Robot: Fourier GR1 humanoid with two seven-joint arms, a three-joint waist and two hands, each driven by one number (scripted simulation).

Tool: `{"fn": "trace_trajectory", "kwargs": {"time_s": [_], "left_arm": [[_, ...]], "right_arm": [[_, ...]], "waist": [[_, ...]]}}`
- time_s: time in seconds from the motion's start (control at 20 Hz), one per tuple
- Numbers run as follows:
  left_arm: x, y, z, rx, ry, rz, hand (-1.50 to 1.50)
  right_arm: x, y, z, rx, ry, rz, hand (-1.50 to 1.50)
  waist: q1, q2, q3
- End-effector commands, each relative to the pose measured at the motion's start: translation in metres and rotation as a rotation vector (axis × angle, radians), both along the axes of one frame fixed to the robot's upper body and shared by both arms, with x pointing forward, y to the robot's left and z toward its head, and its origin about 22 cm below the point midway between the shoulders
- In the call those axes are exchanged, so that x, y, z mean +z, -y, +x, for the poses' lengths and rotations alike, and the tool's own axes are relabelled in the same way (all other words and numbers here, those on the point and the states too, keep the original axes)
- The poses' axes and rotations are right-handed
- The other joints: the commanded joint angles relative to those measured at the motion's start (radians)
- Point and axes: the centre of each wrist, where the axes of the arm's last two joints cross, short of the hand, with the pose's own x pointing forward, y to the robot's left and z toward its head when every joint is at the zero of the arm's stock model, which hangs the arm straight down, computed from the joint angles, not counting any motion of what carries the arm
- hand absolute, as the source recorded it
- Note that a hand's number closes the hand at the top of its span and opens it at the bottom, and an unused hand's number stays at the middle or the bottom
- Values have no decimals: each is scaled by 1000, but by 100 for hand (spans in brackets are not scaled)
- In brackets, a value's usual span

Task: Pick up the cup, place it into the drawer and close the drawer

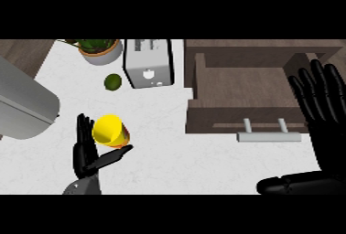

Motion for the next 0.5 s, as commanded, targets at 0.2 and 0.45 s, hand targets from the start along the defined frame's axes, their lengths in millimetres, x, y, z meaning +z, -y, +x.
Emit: {"fn": "trace_trajectory", "kwargs": {"time_s": [0.2, 0.45], "left_arm": [[-5, 3, 14, -5, 26, -59, -150], [-14, 3, 18, -22, 44, -105, -150]], "right_arm": [[-2, 4, 6, -5, 24, 8, -150], [-2, 5, 4, -9, 7, 22, -150]], "waist": [[0, 0, 0], [-2, 1, 0]]}}
